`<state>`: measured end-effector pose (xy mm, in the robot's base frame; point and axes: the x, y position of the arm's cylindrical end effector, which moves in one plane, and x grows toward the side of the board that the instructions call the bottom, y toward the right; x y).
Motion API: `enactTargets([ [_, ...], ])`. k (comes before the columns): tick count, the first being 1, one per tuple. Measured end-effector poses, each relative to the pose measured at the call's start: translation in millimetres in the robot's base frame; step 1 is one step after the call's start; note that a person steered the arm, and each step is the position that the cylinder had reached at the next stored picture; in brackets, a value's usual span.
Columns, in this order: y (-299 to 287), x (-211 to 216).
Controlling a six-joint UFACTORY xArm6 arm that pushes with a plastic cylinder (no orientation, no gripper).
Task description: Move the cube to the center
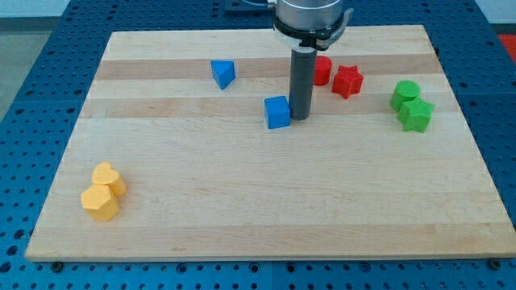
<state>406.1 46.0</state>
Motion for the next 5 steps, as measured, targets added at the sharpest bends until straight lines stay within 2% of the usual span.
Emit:
enactTargets([
  [2,-9.2,-0.1],
  [3,-9.2,15.3],
  [4,-11.0,52.5],
  [5,-53.7,55.3],
])
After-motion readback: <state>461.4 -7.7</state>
